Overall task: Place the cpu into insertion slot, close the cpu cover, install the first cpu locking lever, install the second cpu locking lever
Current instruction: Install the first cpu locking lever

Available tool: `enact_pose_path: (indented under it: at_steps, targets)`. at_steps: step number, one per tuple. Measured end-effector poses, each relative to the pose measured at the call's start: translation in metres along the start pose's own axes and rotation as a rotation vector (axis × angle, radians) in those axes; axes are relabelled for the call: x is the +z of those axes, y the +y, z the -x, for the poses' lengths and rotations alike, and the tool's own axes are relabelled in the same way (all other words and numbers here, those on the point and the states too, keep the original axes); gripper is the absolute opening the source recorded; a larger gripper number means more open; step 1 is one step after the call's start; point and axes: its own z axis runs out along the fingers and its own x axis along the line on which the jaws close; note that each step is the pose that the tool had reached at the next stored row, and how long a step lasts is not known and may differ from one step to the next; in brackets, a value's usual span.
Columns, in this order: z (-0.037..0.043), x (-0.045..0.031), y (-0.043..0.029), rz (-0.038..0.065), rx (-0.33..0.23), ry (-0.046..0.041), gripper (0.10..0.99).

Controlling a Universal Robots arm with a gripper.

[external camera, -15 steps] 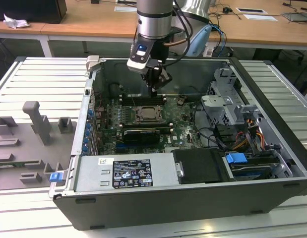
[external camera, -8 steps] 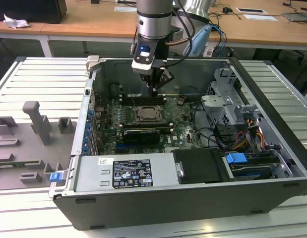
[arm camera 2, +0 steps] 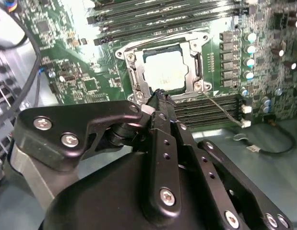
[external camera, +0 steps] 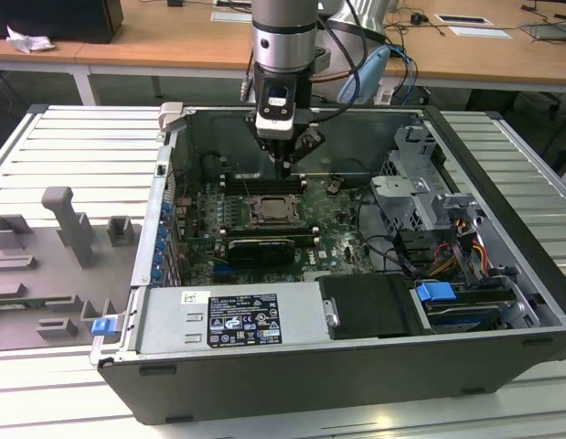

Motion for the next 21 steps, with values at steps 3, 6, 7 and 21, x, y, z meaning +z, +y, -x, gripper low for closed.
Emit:
enact_pose_path:
  at_steps: [3,6,7,21]
  targets:
    - [0.0000,0.0001,0.0000,0.005,-0.072,0.0012,0.106]
    - [0.0000,0.0002,0.0000,0.009,-0.147,0.0025,0.106]
    - [0.0000,0.0002,0.0000,0.010,-0.163,0.0027,0.106]
    - [0.0000,0.0005,0.0000,0.027,-0.418,0.0069,0.106]
